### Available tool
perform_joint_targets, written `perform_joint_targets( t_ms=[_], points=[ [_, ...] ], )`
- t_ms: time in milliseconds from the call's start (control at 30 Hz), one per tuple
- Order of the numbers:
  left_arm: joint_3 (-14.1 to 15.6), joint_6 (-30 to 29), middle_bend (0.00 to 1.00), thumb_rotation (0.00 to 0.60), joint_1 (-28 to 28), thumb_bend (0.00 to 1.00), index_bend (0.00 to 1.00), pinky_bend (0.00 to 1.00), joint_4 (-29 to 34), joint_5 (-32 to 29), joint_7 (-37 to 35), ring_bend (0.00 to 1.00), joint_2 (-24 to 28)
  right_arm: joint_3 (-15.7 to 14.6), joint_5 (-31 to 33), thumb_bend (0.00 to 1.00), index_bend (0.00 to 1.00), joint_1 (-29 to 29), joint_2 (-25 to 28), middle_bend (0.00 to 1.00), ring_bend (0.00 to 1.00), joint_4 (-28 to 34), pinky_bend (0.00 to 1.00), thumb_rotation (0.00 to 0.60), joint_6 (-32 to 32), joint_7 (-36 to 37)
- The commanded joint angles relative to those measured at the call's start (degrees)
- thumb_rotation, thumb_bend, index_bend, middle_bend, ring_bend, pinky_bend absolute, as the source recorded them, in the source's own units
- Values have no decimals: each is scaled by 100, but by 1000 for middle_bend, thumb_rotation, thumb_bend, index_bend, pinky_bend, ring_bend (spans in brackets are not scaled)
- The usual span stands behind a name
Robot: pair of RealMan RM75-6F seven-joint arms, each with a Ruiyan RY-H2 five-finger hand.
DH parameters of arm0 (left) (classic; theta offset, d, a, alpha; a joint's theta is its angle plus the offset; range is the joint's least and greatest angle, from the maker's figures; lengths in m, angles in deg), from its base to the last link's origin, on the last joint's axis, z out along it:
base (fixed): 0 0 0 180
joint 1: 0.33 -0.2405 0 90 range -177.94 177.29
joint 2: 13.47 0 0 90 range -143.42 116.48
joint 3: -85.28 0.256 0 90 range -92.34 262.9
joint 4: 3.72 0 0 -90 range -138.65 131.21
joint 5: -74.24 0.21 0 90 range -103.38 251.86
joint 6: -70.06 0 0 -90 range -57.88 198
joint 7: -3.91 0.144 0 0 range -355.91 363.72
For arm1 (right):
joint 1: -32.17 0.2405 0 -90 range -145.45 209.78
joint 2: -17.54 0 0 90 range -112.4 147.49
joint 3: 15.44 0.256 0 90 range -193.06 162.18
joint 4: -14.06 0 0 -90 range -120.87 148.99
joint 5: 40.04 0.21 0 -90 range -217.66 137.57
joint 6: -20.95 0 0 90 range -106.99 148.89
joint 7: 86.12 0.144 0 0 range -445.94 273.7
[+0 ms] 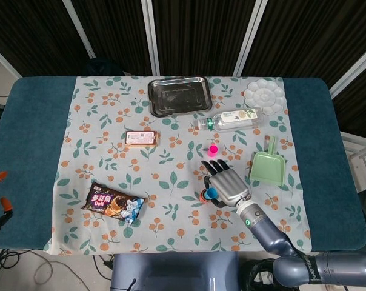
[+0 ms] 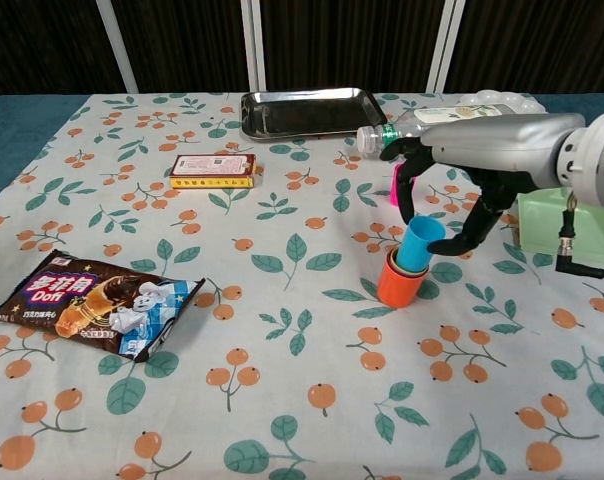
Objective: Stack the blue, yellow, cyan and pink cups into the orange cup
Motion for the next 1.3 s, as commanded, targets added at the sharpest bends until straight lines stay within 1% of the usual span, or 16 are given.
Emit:
perform_joint_targets(
  t_ms=[33, 100, 133, 200, 267, 300, 400, 500, 633, 833, 900, 1000, 1133, 1200, 1267, 1300],
  points=[
    [0, -1, 99, 600, -1, 682, 180, 50, 0, 1, -1, 6, 0, -3, -20, 404, 521, 4, -25, 0, 30, -6, 89, 600, -4, -1],
    [-1, -3, 99, 600, -1, 682, 180, 50, 1, -1, -3, 6, 0, -4, -27, 404, 518, 9, -43, 0, 30, -10, 89, 600, -5, -5],
    [-2, -3, 99, 600, -2, 682, 180, 50, 3, -4, -4, 6, 0, -2, -26, 404, 499, 12, -50, 0, 30, -11, 89, 600, -6, -7],
    [-5, -5, 99, 600, -3, 683, 180, 50, 5, -8, -10, 6, 1, -3, -23, 404, 400, 18, -63, 0, 30, -19, 89, 600, -6, -18],
    [-6, -6, 99, 600, -3, 682, 180, 50, 5, -7, -10, 6, 3, -6, -3, 404, 223, 28, -81, 0, 30, -27, 89, 600, -5, -43],
    [-7, -5, 99, 600, -3, 682, 180, 50, 6, -9, -14, 6, 3, -10, 17, 404, 153, 37, -89, 0, 30, -30, 89, 600, -6, -65],
    [-9, -2, 99, 600, -2, 682, 180, 50, 7, -13, -18, 6, 4, -9, 75, 404, 65, 67, -98, 0, 30, -34, 89, 600, -19, -117],
    [-13, -3, 99, 600, -1, 682, 182, 50, 10, -17, -27, 6, 5, 21, 171, 404, 46, 109, -130, 0, 30, -72, 89, 600, 20, -202],
    [-16, -4, 99, 600, -3, 682, 184, 50, 16, -23, -36, 6, 11, 89, 349, 404, 57, 182, -158, 0, 30, -128, 89, 600, 41, -292],
    [-23, -2, 99, 600, -6, 683, 184, 50, 13, -43, -47, 6, 11, 390, 533, 404, 67, 344, -139, 0, 30, -344, 89, 600, 213, -417],
    [-32, 1, 99, 600, -7, 682, 184, 50, 8, -63, -57, 6, 10, 580, 812, 404, 74, 509, -142, 0, 25, -586, 89, 600, 174, -528],
    [-38, 5, 98, 600, -5, 682, 184, 50, 1, -75, -59, 6, 7, 763, 1220, 404, 97, 740, -151, 0, 18, -893, 89, 600, -24, -656],
    [-14, 22, 99, 600, 2, 682, 184, 50, 0, -48, -23, 6, -1, 987, 2037, 404, 144, 1161, -245, 0, 18, -1523, 89, 600, -595, -778],
    [-3, 20, 99, 600, 5, 682, 184, 50, -1, -23, -6, 6, -5, 1010, 2217, 403, 164, 1271, -293, 0, 18, -1730, 89, 600, -745, -816],
    [11, 19, 99, 600, 5, 682, 184, 50, -5, -9, 24, 6, -16, 1026, 2507, 404, 173, 1451, -433, 0, 18, -2155, 89, 600, -971, -862],
    [11, 20, 99, 600, 3, 682, 184, 50, -4, -13, 25, 6, -18, 1026, 2571, 404, 176, 1487, -472, 0, 18, -2254, 89, 600, -1023, -865]
  ],
)
